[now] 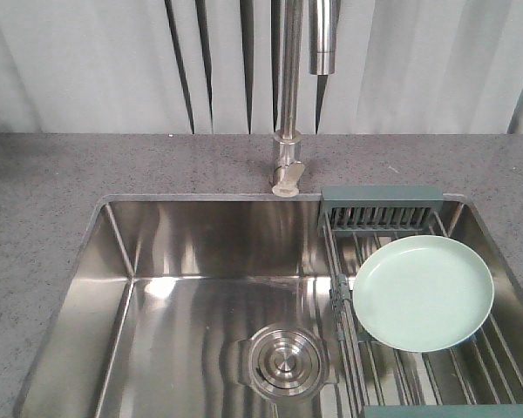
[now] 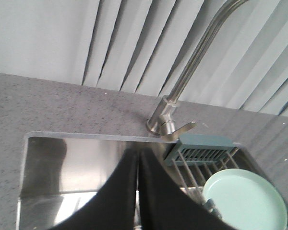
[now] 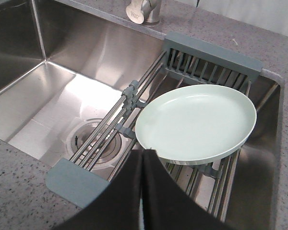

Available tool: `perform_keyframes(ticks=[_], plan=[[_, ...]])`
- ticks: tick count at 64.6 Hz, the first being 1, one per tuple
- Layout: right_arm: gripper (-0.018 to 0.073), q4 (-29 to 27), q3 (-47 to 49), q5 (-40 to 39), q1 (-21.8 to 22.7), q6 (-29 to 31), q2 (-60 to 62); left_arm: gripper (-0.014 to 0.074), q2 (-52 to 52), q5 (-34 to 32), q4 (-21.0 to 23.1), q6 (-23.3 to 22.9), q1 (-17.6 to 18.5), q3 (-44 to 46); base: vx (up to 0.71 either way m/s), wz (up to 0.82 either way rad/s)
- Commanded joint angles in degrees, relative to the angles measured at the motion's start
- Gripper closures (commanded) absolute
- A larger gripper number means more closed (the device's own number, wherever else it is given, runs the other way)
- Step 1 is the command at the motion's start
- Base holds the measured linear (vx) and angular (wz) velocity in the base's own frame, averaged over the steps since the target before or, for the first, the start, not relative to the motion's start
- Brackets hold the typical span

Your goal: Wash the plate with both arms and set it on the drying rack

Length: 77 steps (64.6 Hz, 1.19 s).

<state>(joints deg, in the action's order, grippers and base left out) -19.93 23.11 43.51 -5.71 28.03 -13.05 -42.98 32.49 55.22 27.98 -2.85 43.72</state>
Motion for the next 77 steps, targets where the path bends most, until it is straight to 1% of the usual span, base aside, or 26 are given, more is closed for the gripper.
perform_keyframes(ticks=[1, 5, 6, 9, 10, 14, 18, 21, 24, 28, 33, 39, 49, 57, 67, 77], plan=[[0.0566, -0.95, 1.39, -3.28, 0.27, 0.21, -0.49, 0.0602, -6.70, 1.70, 11.37, 5.53, 0.12, 5.28, 0.00, 0.00], [0.0564, -0.95, 1.39, -3.28, 0.27, 0.21, -0.49, 0.0602, -10.59, 4.99, 17.57, 9.71, 0.12, 7.13, 0.00, 0.00], [0.0564, -0.95, 1.39, -3.28, 0.27, 0.21, -0.49, 0.0602, -12.08, 6.36, 20.06, 11.41, 0.12, 7.65, 0.00, 0.00], [0.0564, -0.95, 1.39, -3.28, 0.27, 0.21, -0.49, 0.0602, -15.43, 9.46, 25.08, 15.46, 0.12, 8.54, 0.00, 0.00], [0.0564, -0.95, 1.39, -3.28, 0.27, 0.21, -0.49, 0.0602, -16.38, 10.28, 27.44, 16.52, 0.12, 8.81, 0.00, 0.00], [0.0564, -0.95, 1.39, -3.28, 0.27, 0.21, -0.49, 0.0602, -20.41, 13.78, 34.35, 20.62, 0.48, 9.63, 0.00, 0.00], [0.0564, -0.95, 1.39, -3.28, 0.27, 0.21, -0.49, 0.0602, -24.22, 15.65, 39.19, 23.07, 1.74, 10.14, 0.00, 0.00], [0.0564, -0.95, 1.39, -3.28, 0.27, 0.21, -0.49, 0.0602, -26.98, 16.11, 43.30, 24.58, 3.57, 10.19, 0.00, 0.00], [0.0564, -0.95, 1.39, -3.28, 0.27, 0.21, -0.49, 0.0602, -29.21, 16.16, 45.30, 26.07, 5.33, 10.26, 0.00, 0.00], [0.0564, -0.95, 1.39, -3.28, 0.27, 0.21, -0.49, 0.0602, -32.46, 16.05, 46.80, 27.76, 8.09, 10.49, 0.00, 0.00], [0.0564, -0.95, 1.39, -3.28, 0.27, 0.21, -0.49, 0.0602, -36.64, 15.93, 47.17, 28.65, 11.55, 11.63, 0.00, 0.00], [0.0565, -0.95, 1.39, -3.23, 0.27, 0.21, -0.49, 0.0602, -41.99, 15.22, 47.17, 28.65, 15.55, 14.11, 0.00, 0.00], [0.0565, -0.95, 1.39, -3.28, 0.27, 0.21, -0.49, 0.0602, -50.11, 14.77, 47.22, 28.53, 20.35, 20.79, 0.00, 0.00], [0.0565, -0.95, 1.39, -3.28, 0.27, 0.21, -0.49, 0.0602, -56.46, 14.40, 47.22, 28.22, 23.21, 27.06, 0.00, 0.00], [0.0565, -0.95, 1.39, -3.28, 0.27, 0.21, -0.49, 0.0602, -64.08, 14.07, 47.22, 23.27, 25.22, 34.53, 0.00, 0.00], [0.0565, -0.95, 1.39, -3.28, 0.27, 0.21, -0.49, 0.0602, -70.73, 12.79, 47.22, 19.37, 26.12, 41.13, 0.00, 0.00]])
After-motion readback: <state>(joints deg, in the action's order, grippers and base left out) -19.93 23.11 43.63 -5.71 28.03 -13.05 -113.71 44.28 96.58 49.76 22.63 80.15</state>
